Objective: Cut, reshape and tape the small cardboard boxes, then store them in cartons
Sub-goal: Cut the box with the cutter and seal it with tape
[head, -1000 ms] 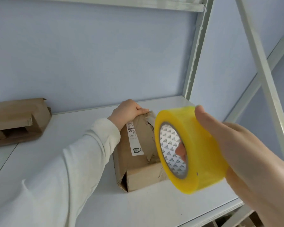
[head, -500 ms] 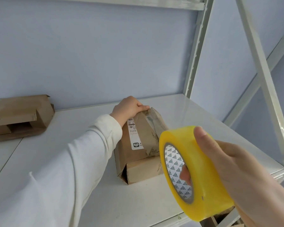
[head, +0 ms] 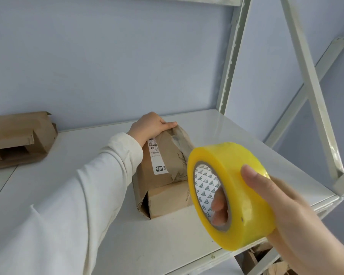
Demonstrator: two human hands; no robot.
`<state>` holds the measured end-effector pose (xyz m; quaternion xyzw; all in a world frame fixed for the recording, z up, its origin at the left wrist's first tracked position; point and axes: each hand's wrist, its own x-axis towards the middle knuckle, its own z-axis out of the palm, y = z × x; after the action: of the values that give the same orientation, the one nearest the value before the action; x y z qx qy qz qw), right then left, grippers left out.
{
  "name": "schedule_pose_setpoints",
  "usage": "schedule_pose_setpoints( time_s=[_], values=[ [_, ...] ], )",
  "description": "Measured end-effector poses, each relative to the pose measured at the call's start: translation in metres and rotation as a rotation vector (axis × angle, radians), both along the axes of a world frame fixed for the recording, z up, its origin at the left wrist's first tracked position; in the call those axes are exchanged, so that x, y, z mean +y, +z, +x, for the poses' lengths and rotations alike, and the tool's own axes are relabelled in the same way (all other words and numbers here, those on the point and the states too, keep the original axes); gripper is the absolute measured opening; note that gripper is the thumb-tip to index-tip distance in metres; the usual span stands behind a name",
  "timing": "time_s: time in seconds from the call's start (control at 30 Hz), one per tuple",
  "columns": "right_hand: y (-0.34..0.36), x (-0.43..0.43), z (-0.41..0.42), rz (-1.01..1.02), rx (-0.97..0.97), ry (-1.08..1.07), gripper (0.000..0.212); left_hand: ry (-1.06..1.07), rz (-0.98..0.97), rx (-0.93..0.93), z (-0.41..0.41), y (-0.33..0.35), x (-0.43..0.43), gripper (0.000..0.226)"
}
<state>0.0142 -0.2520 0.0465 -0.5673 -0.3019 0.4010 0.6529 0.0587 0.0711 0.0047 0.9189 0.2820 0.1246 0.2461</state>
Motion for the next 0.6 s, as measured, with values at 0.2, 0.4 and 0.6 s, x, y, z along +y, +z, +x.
schedule_pose_setpoints(
  time_s=[0.2, 0.4, 0.6],
  values=[
    [0.012, 0.015, -0.007, -0.012, -0.146, -0.134, 0.035, -0.001, 0.033, 0.03, 0.007, 0.003, 0.003, 0.041],
    [0.023, 0.032, 0.009, -0.046, -0.131, -0.213, 0.052, 0.045, 0.027, 0.024, 0.013, 0.015, 0.008, 0.052],
    [0.007, 0.043, 0.022, 0.005, 0.046, -0.155, 0.037, 0.086, -0.014, 0.011, 0.018, 0.011, 0.026, 0.045]
  ],
)
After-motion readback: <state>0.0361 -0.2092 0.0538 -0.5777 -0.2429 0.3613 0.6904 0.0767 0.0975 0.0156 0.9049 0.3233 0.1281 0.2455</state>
